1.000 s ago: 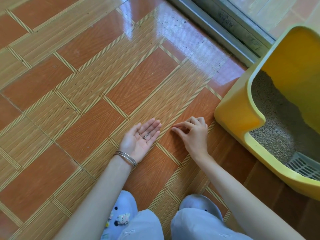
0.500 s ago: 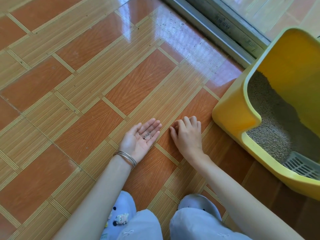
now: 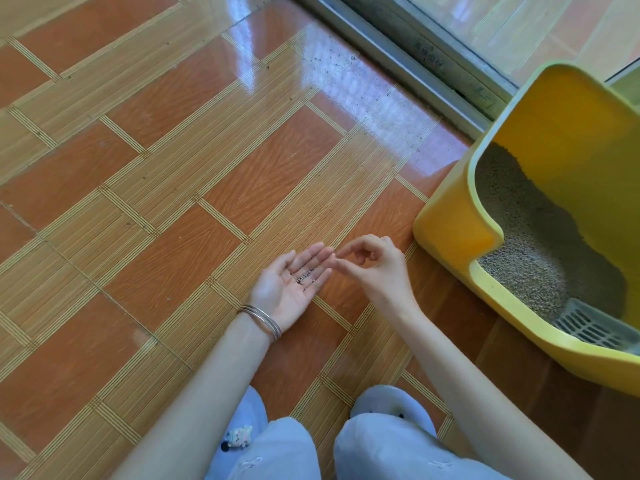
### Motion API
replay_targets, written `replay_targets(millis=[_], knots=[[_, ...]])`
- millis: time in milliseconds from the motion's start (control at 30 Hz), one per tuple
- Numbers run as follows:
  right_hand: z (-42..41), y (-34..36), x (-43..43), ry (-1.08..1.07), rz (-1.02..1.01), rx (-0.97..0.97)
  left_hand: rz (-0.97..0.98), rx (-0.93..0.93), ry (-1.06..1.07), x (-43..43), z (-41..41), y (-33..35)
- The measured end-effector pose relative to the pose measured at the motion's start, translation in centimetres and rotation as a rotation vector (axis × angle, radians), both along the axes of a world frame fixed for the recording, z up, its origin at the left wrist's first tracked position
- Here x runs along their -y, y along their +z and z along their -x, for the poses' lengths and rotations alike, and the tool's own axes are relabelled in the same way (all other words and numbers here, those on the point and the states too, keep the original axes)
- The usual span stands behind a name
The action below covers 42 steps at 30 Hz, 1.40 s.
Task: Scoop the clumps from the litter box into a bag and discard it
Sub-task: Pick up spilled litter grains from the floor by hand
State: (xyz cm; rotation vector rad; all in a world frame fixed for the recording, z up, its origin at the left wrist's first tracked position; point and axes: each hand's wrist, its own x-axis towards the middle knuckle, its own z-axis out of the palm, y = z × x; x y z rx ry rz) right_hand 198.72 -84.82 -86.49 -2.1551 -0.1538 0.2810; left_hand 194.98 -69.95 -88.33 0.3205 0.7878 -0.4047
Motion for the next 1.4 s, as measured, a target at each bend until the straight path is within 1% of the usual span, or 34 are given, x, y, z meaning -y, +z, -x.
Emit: replay_targets(millis=[100, 200, 367, 533, 733, 1033, 1100, 1233, 1400], knots=[[-0.7, 0.0, 1.2, -0.031, 0.032, 0.044, 0.007, 0.007, 0.021, -0.6, 0.1, 0.0], [-1.4, -0.6, 2.5, -0.057, 0.126, 0.101, -0.002, 0.010, 0.067, -1.8, 0.2, -0.3], [-1.1, -2.7, 3.5, -0.083, 0.204, 0.104, -0.017, 0.023, 0.113, -3.3, 0.3, -0.6], [-0.1, -4.3, 3.0, -0.003, 0.330, 0.155, -0.027, 0.032, 0.106, -3.3, 0.5, -0.7], [1.0, -5.0, 2.8, 0.051, 0.445, 0.320, -0.013, 0.032, 0.088, -2.8, 0.6, -1.0], [1.2, -5.3, 1.2, 0.084, 0.449, 0.369, 0.001, 0.020, 0.097, -3.0, 0.5, -1.3], [1.1, -5.3, 0.8, 0.049, 0.418, 0.364, 0.002, 0.011, 0.104, -3.2, 0.5, -1.4], [0.6, -5.5, 0.6, -0.138, 0.317, 0.283, 0.002, 0.003, 0.111, -3.5, 0.7, -1.5], [0.2, -5.7, 0.5, -0.128, 0.301, 0.222, 0.001, -0.012, 0.112, -3.5, 0.6, -1.8]])
